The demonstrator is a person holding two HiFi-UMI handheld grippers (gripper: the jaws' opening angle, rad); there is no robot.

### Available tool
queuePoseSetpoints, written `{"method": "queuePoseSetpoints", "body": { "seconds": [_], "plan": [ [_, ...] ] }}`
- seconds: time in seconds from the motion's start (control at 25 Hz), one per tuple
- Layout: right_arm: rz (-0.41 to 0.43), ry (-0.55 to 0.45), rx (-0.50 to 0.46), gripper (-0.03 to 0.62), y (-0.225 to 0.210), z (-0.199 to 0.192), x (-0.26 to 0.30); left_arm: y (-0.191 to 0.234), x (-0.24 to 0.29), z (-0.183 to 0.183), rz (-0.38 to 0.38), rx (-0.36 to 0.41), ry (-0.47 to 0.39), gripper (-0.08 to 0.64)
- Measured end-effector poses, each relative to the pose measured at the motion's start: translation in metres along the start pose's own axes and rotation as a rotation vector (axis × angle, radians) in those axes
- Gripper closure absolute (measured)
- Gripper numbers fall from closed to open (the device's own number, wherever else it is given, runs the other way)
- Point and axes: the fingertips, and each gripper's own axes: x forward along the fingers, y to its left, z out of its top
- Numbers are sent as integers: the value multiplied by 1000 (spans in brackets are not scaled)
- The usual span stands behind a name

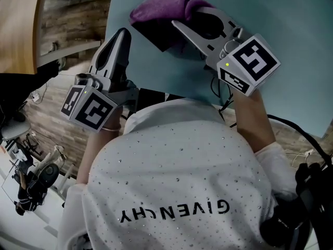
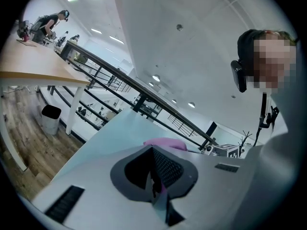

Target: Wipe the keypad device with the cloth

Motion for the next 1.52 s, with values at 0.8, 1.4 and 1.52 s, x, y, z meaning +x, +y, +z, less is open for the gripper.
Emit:
{"method": "queuePoseSetpoints", "body": {
  "seconds": [0.8,1.4,1.52],
  "plan": [
    [-311,-166,196,522,-40,26,-103,-43,-8,-11,10,57,6,560],
    [-157,6,51,522,68,-16,9,-13,-17,11,-121,293,27,560],
    [-260,32,58,522,51,-27,8,1,-26,7,-140,222,24,560]
  ]
}}
